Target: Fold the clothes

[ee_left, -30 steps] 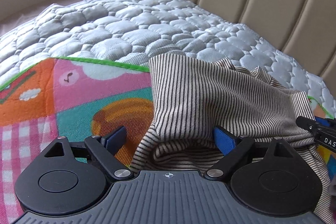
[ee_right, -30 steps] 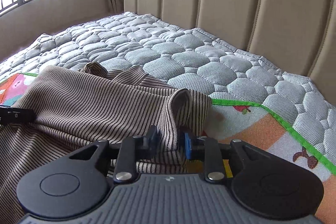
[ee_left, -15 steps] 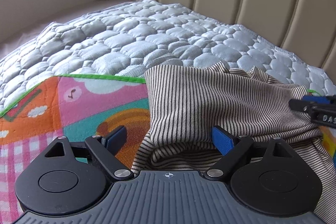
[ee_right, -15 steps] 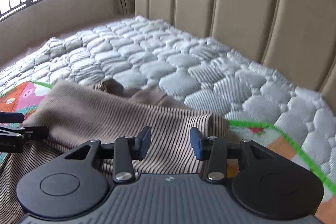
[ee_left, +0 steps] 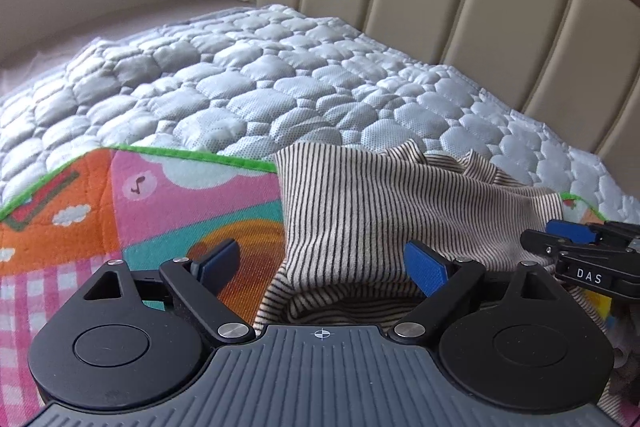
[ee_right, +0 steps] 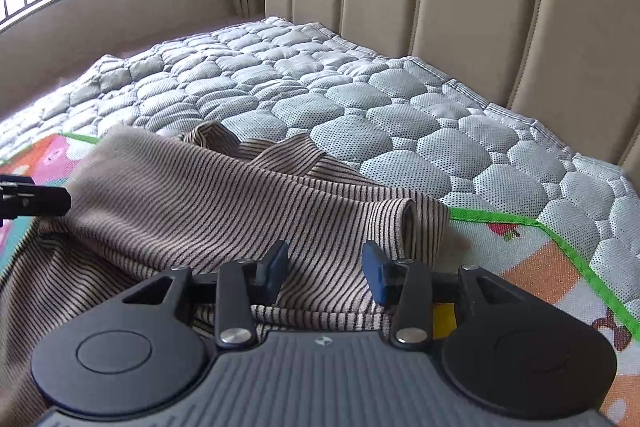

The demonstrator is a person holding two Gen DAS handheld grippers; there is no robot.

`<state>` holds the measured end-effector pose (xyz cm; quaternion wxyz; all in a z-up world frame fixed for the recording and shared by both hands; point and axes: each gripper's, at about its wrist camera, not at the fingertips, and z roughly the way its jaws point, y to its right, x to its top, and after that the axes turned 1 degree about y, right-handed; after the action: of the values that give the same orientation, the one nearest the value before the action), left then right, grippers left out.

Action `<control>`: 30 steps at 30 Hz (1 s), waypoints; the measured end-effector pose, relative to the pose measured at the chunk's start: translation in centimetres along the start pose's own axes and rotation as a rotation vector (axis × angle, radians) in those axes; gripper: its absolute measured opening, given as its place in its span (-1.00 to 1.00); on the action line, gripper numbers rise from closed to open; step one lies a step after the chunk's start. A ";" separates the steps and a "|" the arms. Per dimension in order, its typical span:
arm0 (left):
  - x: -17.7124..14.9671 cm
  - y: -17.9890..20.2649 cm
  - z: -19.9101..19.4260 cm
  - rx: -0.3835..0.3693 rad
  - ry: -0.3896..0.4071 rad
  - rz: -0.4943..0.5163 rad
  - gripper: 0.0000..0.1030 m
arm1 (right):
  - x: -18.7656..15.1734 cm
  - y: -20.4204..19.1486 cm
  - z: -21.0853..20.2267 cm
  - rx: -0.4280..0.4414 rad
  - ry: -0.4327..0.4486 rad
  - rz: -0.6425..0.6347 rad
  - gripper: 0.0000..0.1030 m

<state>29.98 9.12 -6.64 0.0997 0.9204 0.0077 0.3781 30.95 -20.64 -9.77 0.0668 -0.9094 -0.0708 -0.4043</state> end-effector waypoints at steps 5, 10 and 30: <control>2.5 -3.3 0.9 -0.257 -0.119 -0.118 0.78 | 2.0 5.4 -1.3 0.056 -0.047 0.173 -0.06; 4.4 -5.4 4.9 -0.431 -0.238 -0.191 0.76 | 1.5 10.5 0.7 0.124 -0.137 0.355 0.08; 5.5 -1.8 8.6 -0.256 -0.108 0.028 -0.41 | 4.1 3.8 1.8 0.284 -0.083 0.041 -0.45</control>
<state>39.98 9.85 -9.15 0.2114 0.9191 -0.0587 0.3272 35.67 -23.74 -8.09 0.2002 -0.9080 -0.1113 -0.3508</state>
